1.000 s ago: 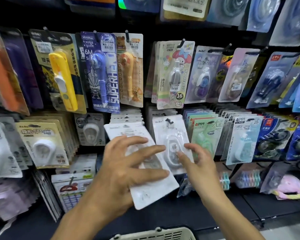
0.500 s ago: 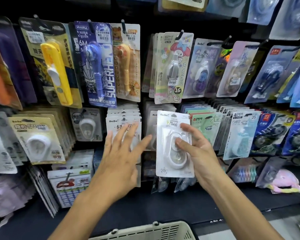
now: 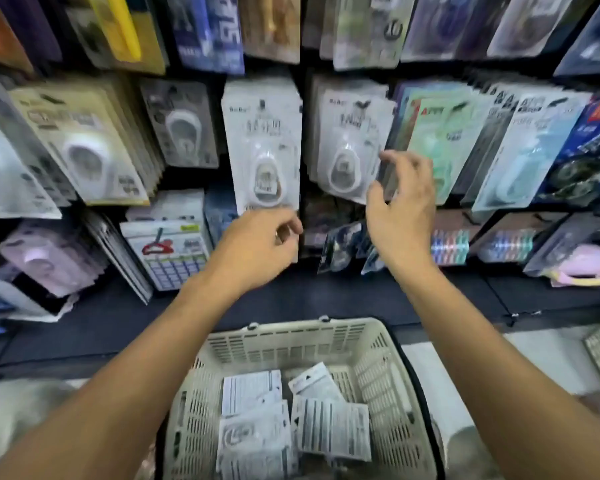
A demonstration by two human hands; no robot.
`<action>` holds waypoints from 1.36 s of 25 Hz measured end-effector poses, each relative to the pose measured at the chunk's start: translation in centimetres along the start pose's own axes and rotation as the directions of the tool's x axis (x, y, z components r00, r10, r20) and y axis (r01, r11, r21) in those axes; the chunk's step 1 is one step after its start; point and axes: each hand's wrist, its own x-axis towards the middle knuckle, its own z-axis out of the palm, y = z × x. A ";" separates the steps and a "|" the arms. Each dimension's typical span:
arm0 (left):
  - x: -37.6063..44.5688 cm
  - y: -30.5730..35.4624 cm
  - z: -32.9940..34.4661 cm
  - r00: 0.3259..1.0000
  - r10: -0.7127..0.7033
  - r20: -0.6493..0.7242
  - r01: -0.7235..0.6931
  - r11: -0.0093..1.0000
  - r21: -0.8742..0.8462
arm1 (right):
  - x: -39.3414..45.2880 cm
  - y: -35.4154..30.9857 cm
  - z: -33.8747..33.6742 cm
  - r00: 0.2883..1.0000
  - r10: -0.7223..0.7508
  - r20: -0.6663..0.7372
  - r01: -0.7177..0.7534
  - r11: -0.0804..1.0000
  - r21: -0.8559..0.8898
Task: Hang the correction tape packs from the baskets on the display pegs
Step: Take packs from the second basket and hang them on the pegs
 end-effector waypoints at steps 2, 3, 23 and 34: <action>-1.8 -2.5 4.5 0.915 -0.082 0.396 0.036 0.992 0.121 | -6.3 4.4 2.7 0.984 0.115 0.135 -0.124 0.991 0.060; -3.4 -4.2 7.3 0.825 -0.134 0.550 0.042 0.983 0.176 | -10.0 7.1 3.9 0.925 0.232 0.300 -0.259 0.964 0.055; -17.4 -22.5 29.7 0.259 -0.340 0.904 0.402 0.889 0.219 | -28.0 28.2 13.1 -0.124 0.618 0.777 -0.358 0.702 -0.615; -21.6 -20.5 29.8 0.548 -0.161 0.820 0.166 0.983 0.083 | -29.1 29.0 11.9 -0.189 0.564 0.804 -0.451 0.677 -0.581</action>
